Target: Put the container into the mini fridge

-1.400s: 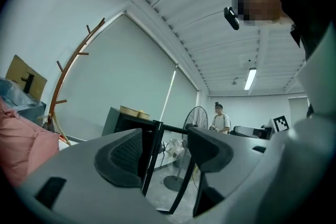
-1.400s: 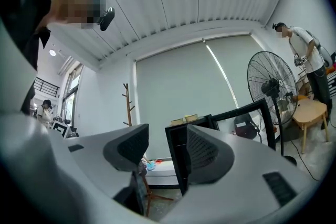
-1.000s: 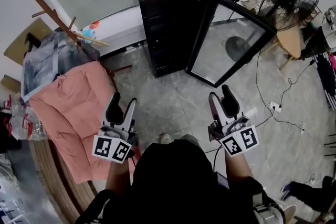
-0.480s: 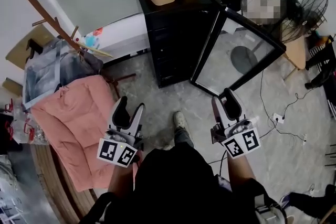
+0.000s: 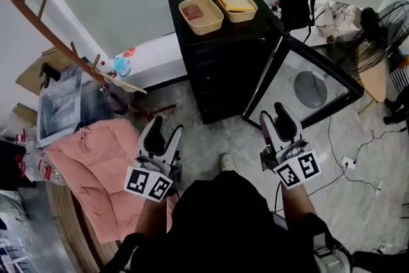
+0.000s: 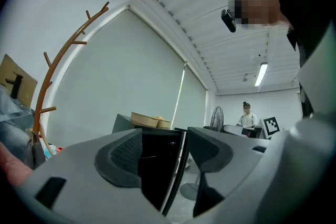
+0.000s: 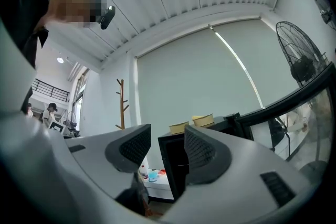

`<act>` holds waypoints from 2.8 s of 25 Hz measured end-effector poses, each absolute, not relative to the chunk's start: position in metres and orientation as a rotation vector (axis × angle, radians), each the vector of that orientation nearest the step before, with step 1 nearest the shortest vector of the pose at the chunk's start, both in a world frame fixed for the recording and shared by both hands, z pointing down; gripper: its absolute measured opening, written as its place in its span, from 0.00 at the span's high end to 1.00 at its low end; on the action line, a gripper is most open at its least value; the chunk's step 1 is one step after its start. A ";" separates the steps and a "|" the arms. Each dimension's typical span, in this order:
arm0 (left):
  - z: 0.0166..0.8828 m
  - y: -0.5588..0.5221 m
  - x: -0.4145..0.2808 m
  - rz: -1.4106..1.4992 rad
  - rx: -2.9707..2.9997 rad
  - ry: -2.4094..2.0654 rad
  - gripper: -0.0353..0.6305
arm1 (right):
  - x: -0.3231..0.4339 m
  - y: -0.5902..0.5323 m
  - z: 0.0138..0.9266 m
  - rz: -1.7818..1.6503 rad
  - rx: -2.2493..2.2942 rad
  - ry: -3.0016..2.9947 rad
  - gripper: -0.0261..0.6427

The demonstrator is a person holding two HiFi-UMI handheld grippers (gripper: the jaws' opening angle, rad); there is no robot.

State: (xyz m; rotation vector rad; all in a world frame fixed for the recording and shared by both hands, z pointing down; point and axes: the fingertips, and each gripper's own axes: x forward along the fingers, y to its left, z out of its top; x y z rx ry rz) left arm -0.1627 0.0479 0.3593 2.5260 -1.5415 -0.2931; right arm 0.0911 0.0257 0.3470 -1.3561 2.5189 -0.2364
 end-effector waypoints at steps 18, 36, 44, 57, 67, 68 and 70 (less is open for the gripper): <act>0.334 -0.070 -0.119 -0.302 2.621 -1.407 0.54 | 0.116 -0.082 0.349 -0.347 -1.244 2.602 0.67; 0.325 -0.173 -0.127 0.020 2.884 -1.253 0.54 | 0.065 -0.135 0.346 -0.381 -1.235 2.672 0.70; 0.331 -0.201 -0.109 0.471 3.194 -1.051 0.55 | 0.060 -0.146 0.351 -0.445 -1.272 2.626 0.70; 0.359 -0.228 -0.095 1.011 3.421 -0.619 0.62 | 0.061 -0.152 0.361 -0.511 -1.354 2.597 0.70; 0.355 -0.220 -0.079 0.961 3.454 -0.316 0.80 | 0.052 -0.155 0.367 -0.585 -1.354 2.592 0.72; 0.352 -0.217 -0.076 0.923 3.454 -0.290 0.83 | 0.048 -0.155 0.369 -0.622 -1.340 2.585 0.73; 0.349 -0.213 -0.072 0.886 3.456 -0.256 0.86 | 0.038 -0.155 0.376 -0.707 -1.297 2.577 0.73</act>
